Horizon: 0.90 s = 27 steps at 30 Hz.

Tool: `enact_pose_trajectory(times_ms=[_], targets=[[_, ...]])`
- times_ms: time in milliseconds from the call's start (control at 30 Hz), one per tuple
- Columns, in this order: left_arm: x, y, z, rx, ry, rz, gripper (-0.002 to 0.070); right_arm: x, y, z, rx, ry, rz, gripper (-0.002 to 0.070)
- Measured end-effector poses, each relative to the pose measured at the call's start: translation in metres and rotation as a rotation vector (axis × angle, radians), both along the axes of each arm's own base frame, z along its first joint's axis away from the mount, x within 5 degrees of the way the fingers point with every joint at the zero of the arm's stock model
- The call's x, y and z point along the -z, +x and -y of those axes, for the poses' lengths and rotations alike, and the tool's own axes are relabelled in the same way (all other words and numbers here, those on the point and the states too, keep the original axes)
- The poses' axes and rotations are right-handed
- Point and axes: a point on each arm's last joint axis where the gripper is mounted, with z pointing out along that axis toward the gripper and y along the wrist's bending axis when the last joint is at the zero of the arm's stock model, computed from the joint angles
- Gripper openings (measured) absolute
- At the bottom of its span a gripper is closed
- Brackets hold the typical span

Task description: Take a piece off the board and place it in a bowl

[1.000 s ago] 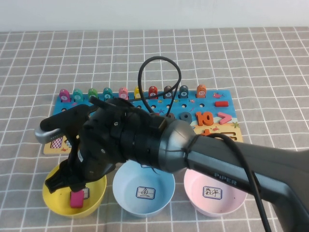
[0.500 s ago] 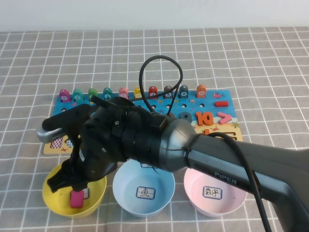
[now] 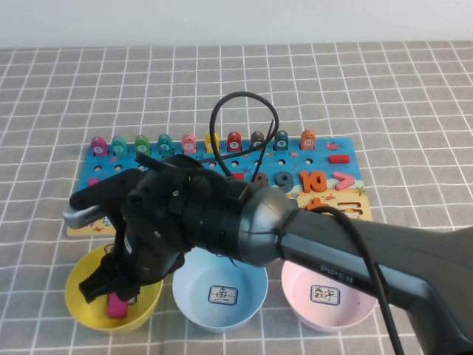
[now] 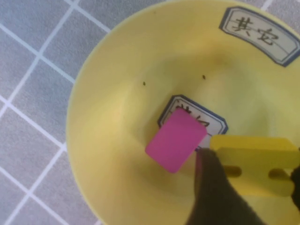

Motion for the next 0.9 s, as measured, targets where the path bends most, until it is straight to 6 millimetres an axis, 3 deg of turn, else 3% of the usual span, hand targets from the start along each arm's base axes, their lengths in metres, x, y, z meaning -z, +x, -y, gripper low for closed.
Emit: enact_pose_trajectory(times_ms=[900], targets=[[0.0, 0.0, 0.0, 0.0, 0.0, 0.0, -0.0001, 0.0075, -0.0015, 0.0014, -0.056, -0.056, -0.008, 0.0333]])
